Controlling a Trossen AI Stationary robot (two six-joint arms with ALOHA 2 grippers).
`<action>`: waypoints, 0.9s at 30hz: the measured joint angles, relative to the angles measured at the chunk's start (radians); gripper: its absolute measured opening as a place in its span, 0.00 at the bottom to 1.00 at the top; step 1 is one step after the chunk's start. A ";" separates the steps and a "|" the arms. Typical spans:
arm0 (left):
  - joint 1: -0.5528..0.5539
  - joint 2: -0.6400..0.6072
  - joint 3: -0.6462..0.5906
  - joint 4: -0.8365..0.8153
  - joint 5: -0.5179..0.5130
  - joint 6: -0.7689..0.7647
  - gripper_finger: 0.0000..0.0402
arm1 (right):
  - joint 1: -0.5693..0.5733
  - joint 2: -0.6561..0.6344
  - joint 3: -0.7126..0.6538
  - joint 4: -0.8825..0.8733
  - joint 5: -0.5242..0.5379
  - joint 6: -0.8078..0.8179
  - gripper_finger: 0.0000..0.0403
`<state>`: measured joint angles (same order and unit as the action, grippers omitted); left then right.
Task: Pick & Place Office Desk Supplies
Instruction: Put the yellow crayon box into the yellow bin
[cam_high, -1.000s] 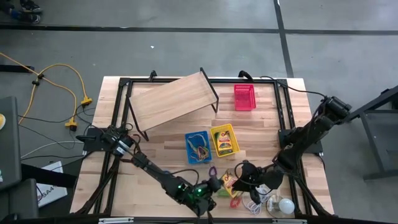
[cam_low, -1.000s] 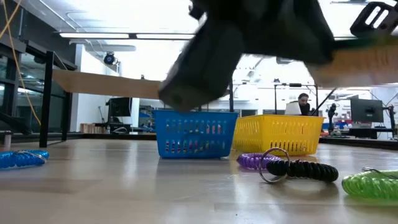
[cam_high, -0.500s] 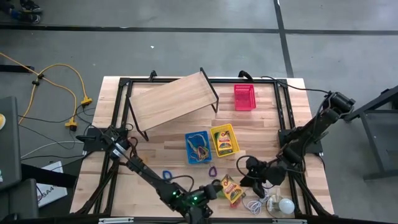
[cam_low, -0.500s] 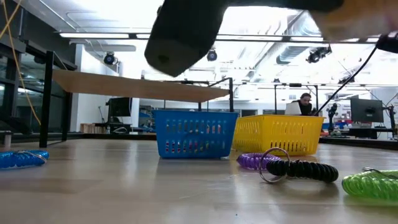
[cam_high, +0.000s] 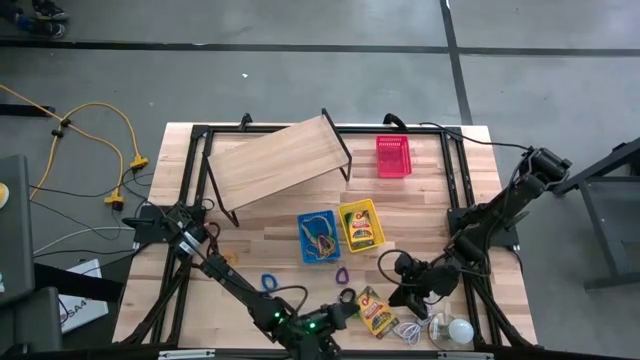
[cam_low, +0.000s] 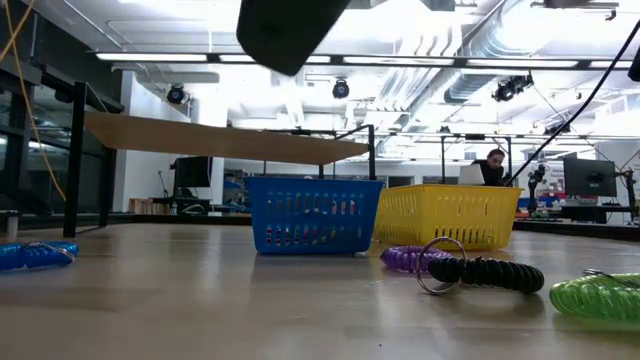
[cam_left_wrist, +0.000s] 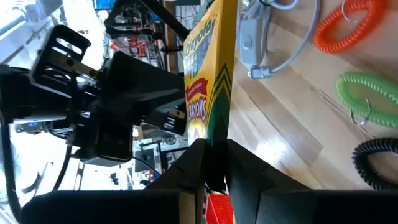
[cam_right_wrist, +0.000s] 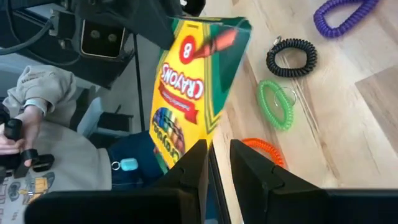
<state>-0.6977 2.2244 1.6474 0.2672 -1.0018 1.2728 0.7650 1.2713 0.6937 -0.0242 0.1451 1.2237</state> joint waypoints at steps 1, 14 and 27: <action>0.000 0.000 0.000 0.002 -0.001 0.012 0.11 | 0.000 0.000 0.000 -0.001 -0.007 0.003 0.15; -0.002 0.000 0.000 0.007 -0.021 0.031 0.11 | 0.000 0.000 0.000 -0.002 -0.015 0.035 0.42; 0.019 0.000 0.000 0.063 -0.016 0.076 0.11 | 0.000 0.000 0.000 0.065 -0.063 0.059 0.46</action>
<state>-0.6789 2.2246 1.6474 0.3306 -1.0176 1.3488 0.7647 1.2716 0.6933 0.0411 0.0818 1.2831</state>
